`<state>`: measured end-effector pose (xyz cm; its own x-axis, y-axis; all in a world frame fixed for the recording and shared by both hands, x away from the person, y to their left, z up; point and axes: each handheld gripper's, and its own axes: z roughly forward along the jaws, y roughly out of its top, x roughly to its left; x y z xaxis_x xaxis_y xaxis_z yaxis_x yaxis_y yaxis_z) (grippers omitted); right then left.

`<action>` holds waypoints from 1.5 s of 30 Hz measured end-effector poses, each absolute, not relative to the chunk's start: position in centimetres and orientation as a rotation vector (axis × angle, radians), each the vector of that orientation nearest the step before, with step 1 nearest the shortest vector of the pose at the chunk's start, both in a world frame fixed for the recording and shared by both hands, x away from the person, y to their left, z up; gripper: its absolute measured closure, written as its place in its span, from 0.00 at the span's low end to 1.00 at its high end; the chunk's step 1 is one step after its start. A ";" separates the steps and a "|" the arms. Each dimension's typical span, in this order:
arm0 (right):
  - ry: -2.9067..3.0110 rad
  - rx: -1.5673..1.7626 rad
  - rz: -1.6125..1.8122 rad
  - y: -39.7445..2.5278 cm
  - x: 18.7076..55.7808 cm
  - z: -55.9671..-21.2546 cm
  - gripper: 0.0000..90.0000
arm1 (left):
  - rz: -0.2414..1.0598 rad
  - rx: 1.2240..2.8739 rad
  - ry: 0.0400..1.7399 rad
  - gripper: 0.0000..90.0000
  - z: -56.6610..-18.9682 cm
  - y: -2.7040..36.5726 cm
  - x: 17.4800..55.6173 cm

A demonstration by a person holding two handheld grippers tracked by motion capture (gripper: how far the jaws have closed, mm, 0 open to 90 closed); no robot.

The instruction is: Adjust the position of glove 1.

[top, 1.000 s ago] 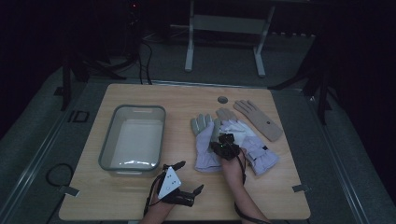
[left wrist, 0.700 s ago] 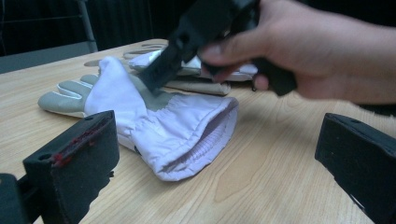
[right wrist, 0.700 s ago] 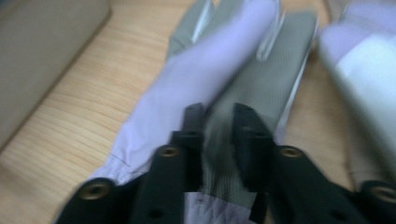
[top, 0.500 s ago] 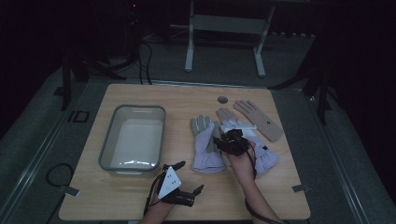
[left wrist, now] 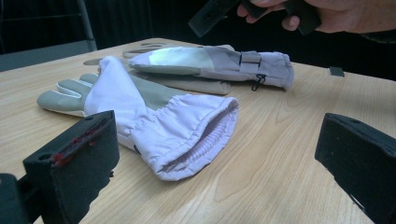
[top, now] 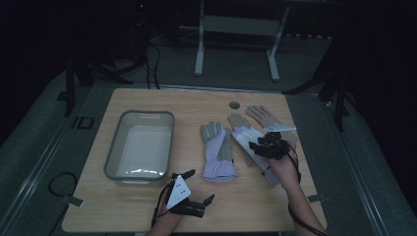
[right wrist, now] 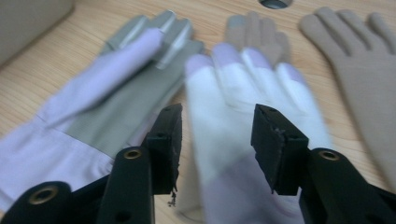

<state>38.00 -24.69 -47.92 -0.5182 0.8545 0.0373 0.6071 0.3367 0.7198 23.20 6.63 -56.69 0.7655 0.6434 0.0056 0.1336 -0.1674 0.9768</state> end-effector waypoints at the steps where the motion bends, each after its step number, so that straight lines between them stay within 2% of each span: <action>1: 2.259 1.296 0.989 -24.7 38.0 -47.9 0.58 | 0.505 1.707 0.618 0.00 -56.7 6.6 23.2; 6: 2.300 1.239 0.956 -27.0 38.4 -47.5 0.52 | 0.503 1.706 0.619 0.00 -56.7 6.6 23.2; 15: 2.410 1.157 0.888 -30.2 39.4 -47.4 0.53 | 0.501 1.706 0.622 0.00 -56.7 6.6 23.2; 24: 2.486 1.166 0.854 -30.4 40.2 -48.8 0.52 | 0.500 1.706 0.625 0.00 -56.7 6.7 23.3; 32: 2.580 1.131 0.793 -29.7 41.6 -51.9 0.52 | 0.500 1.705 0.625 0.00 -56.7 6.6 23.3; 35: 2.581 1.155 0.860 -30.2 41.7 -52.3 0.55 | 0.500 1.706 0.624 0.00 -56.7 6.6 23.2; 36: 2.574 1.160 0.922 -30.6 41.5 -52.6 0.61 | 0.500 1.706 0.624 0.00 -56.7 6.6 23.2; 38: 2.561 1.166 0.960 -30.7 41.1 -52.8 0.66 | 0.500 1.705 0.625 0.00 -56.7 6.6 23.3; 43: 2.519 1.162 0.961 -30.5 40.5 -52.7 0.69 | 0.499 1.706 0.628 0.00 -56.7 6.6 23.3; 45: 2.500 1.178 0.960 -30.3 40.0 -52.6 0.74 | 0.500 1.706 0.629 0.00 -56.7 6.6 23.3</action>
